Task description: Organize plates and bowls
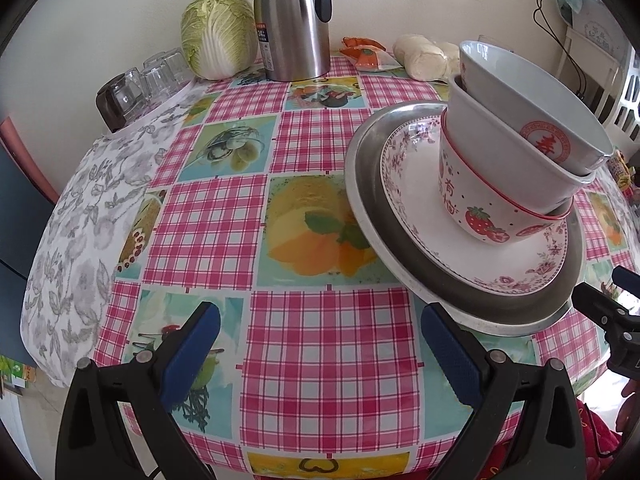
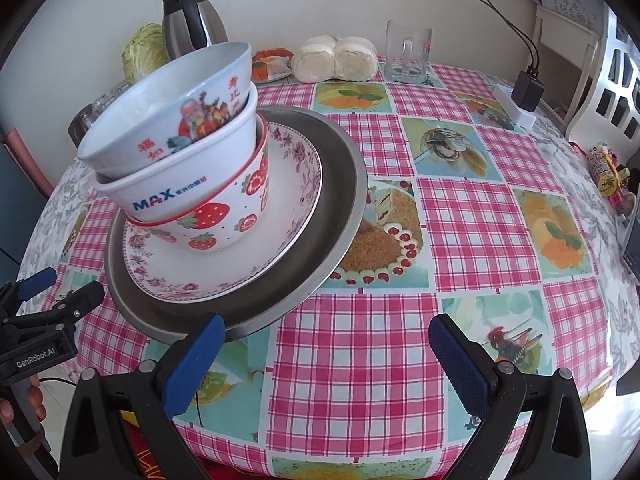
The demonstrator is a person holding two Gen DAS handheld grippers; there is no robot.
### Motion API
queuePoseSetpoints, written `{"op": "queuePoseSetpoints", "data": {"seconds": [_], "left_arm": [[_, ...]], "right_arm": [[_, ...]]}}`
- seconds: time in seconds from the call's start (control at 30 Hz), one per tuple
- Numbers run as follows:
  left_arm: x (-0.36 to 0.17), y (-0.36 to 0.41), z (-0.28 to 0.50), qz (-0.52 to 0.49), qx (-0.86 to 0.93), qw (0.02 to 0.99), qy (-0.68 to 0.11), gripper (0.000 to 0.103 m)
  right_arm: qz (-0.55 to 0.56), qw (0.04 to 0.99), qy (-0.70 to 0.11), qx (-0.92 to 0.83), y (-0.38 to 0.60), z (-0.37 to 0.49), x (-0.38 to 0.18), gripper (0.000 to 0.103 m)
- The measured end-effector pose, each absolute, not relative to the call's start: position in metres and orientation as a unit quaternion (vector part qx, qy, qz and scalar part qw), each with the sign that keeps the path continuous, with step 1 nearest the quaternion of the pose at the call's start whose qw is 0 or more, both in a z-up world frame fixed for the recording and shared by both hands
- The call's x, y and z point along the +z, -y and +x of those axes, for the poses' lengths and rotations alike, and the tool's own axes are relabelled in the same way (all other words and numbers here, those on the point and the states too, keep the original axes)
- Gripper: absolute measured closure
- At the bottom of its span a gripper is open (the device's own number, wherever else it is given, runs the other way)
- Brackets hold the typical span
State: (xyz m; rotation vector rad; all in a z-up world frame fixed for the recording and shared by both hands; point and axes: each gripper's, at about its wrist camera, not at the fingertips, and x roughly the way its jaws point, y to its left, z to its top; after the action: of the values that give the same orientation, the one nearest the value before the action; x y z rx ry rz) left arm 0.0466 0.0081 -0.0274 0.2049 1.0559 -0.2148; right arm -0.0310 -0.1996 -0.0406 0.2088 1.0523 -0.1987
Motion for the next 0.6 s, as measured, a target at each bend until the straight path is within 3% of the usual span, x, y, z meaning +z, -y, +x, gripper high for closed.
{"op": "queuePoseSetpoints", "data": {"seconds": [0.6], "left_arm": [[-0.0255, -0.0080, 0.0464, 0.092, -0.110, 0.857, -0.495, 0.002]], "right_arm": [[0.094, 0.853, -0.505, -0.093, 0.1991, -0.0297, -0.0428, 0.000]]}}
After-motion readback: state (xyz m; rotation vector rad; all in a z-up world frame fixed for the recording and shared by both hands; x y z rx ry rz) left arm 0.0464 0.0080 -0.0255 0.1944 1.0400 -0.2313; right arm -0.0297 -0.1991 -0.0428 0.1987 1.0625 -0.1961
